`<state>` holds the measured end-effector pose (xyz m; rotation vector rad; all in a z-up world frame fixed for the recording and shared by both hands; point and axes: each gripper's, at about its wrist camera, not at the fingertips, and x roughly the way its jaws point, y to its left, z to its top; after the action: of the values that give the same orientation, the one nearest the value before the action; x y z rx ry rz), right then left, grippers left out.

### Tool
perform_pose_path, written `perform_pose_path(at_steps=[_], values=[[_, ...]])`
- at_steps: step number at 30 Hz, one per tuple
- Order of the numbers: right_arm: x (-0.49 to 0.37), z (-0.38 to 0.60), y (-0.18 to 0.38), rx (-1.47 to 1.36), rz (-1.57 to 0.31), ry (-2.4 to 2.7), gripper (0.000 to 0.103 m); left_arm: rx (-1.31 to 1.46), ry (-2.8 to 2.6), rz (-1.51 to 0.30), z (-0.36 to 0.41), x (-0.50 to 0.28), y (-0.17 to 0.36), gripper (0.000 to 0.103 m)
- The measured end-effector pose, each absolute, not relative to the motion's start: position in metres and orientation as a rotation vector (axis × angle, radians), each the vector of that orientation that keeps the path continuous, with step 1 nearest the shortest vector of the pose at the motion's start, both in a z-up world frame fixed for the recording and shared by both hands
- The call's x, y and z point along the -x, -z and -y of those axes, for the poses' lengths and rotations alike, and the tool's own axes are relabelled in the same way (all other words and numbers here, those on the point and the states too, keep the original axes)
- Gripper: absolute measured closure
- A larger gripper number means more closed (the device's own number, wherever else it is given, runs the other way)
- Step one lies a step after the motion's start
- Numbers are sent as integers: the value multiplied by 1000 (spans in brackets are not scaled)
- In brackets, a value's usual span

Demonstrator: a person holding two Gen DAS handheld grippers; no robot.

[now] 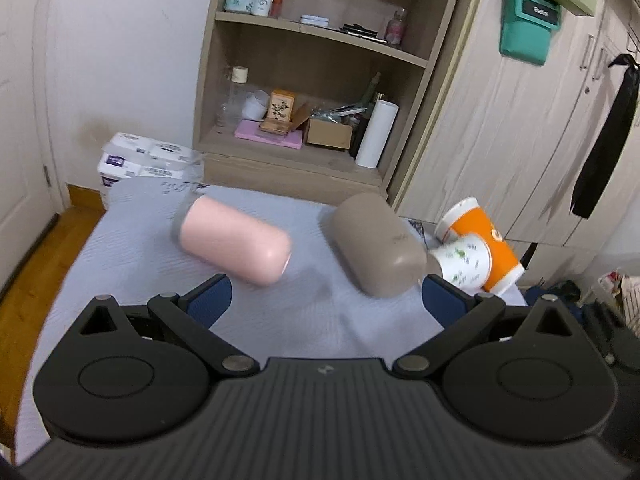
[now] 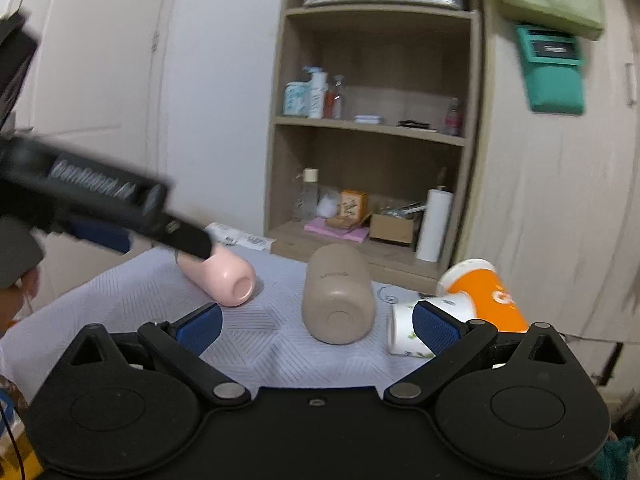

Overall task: Flip cup upright
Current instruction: 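Move the right gripper down over the lying taupe tumbler's base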

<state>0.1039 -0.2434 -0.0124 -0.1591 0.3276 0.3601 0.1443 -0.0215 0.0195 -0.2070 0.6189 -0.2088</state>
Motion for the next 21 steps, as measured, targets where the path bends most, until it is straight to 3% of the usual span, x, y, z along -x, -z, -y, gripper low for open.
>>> perform_pose_path(at_steps=[7,10,13,21], values=[[-142,231,23,255,-372,-414,1,316,294,-680,28,-194,7,2],[-159,219,35,389,-409,-417,10,361,327,-718,30,-209,18,3],[-172,210,44,508,-410,-393,12,394,364,-735,34,-218,23,4],[-200,208,49,491,-440,-396,13,517,383,-736,30,-235,31,6]])
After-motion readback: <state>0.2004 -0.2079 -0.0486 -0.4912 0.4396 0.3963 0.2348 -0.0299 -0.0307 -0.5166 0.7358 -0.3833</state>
